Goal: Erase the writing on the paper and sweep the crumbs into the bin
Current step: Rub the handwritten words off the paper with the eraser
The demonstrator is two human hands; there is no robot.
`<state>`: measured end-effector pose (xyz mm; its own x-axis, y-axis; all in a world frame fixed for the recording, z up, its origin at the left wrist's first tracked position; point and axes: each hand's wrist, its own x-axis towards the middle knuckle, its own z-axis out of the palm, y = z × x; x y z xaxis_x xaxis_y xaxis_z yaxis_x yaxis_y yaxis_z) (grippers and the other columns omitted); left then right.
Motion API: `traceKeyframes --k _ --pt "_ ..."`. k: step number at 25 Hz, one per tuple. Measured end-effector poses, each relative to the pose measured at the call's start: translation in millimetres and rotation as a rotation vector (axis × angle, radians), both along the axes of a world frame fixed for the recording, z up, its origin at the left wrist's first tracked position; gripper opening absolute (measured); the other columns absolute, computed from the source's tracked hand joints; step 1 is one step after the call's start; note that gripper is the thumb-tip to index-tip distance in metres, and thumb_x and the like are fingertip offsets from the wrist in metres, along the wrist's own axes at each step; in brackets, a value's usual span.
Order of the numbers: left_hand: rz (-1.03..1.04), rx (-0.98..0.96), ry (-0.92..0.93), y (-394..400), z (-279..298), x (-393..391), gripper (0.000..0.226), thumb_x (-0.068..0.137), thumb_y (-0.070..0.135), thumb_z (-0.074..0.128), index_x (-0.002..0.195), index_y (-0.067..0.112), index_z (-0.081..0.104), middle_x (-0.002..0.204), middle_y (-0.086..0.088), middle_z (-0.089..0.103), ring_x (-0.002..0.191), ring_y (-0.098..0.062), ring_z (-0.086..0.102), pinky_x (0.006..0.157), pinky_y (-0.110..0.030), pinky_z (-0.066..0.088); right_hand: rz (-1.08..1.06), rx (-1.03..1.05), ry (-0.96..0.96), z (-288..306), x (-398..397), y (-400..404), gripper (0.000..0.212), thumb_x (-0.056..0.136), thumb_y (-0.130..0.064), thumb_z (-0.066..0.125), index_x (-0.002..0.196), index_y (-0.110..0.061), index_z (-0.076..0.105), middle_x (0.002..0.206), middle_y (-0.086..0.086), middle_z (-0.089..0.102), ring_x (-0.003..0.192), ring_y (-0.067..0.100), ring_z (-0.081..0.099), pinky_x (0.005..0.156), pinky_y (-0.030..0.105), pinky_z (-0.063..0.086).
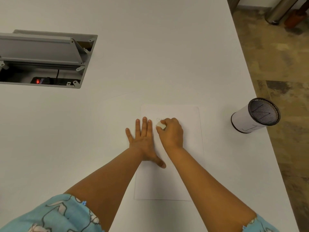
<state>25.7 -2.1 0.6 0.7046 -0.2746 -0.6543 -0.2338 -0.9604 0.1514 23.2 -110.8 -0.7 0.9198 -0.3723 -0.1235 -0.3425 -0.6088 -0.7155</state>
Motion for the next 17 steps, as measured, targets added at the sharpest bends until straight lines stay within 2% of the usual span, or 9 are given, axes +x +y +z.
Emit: traceKeyframes --k 1,4,6,7,9,12,14,17 --pt "0.002 -0.007 0.004 0.8 -0.4 0.3 0.162 0.033 0.081 0.069 0.128 0.017 -0.045 0.140 -0.006 -0.050 0.122 -0.028 -0.050 0.099 -0.061 -0.024 -0.057 0.093 -0.022 0.5 -4.7 -5.9 0.021 0.082 -0.018 0.065 0.101 -0.010 0.064 0.102 0.007 0.062 0.087 0.015 0.057 0.075 0.017 0.042" --pt "0.012 -0.027 0.010 2.2 -1.1 -0.1 0.162 0.031 0.081 0.070 0.122 0.019 -0.049 0.138 -0.003 -0.051 0.118 -0.026 -0.053 0.096 -0.060 -0.028 -0.440 0.513 -0.078 4.5 -37.3 -31.1 0.010 0.078 -0.022 0.070 0.087 -0.021 0.066 0.090 -0.003 0.066 0.080 0.007 0.061 0.069 0.011 0.048" --pt "0.015 -0.029 0.016 2.3 -0.8 0.2 0.161 0.031 0.081 0.070 0.118 0.020 -0.051 0.139 -0.003 -0.051 0.117 -0.025 -0.053 0.094 -0.059 -0.029 -0.531 0.630 -0.029 3.1 -56.4 -45.3 0.013 0.078 -0.026 0.070 0.088 -0.018 0.067 0.084 -0.005 0.067 0.075 0.009 0.061 0.066 0.014 0.049" --pt "0.016 -0.027 0.019 2.5 -0.8 0.3 0.161 0.030 0.081 0.070 0.117 0.020 -0.051 0.139 -0.003 -0.051 0.117 -0.025 -0.053 0.093 -0.059 -0.029 -0.495 0.621 0.000 2.3 -62.6 -48.0 0.015 0.079 -0.026 0.069 0.090 -0.017 0.067 0.084 -0.006 0.067 0.076 0.009 0.061 0.066 0.013 0.048" --pt "0.022 -0.013 0.027 1.6 -0.6 0.6 0.162 0.030 0.080 0.071 0.119 0.019 -0.050 0.139 -0.003 -0.051 0.118 -0.026 -0.052 0.094 -0.059 -0.029 -0.353 0.477 0.013 3.3 -71.5 -43.3 0.012 0.080 -0.024 0.068 0.091 -0.020 0.064 0.090 -0.005 0.065 0.081 0.007 0.061 0.068 0.011 0.045" --pt "0.041 0.037 0.050 -4.7 2.2 2.4 0.164 0.032 0.078 0.073 0.126 0.017 -0.047 0.138 -0.006 -0.051 0.122 -0.028 -0.050 0.096 -0.063 -0.025 -0.103 0.104 0.008 -3.1 -81.5 -27.8 0.021 0.081 -0.026 0.067 0.100 -0.018 0.064 0.094 -0.005 0.060 0.086 0.010 0.058 0.071 0.013 0.043" --pt "0.067 0.066 0.076 -9.0 3.2 3.0 0.164 0.034 0.074 0.076 0.125 0.016 -0.048 0.138 -0.007 -0.052 0.123 -0.029 -0.049 0.096 -0.065 -0.024 -0.008 -0.096 -0.014 -8.5 -80.4 -21.1 0.027 0.081 -0.027 0.067 0.104 -0.015 0.064 0.097 -0.001 0.061 0.090 0.013 0.055 0.074 0.016 0.041" --pt "0.095 0.085 0.103 -12.5 4.8 5.6 0.164 0.036 0.070 0.079 0.122 0.016 -0.050 0.136 -0.008 -0.053 0.123 -0.030 -0.049 0.097 -0.066 -0.022 0.027 -0.137 -0.063 -8.1 -50.6 -16.4 0.025 0.082 -0.022 0.065 0.104 -0.010 0.065 0.098 0.008 0.063 0.092 0.021 0.057 0.075 0.021 0.041"
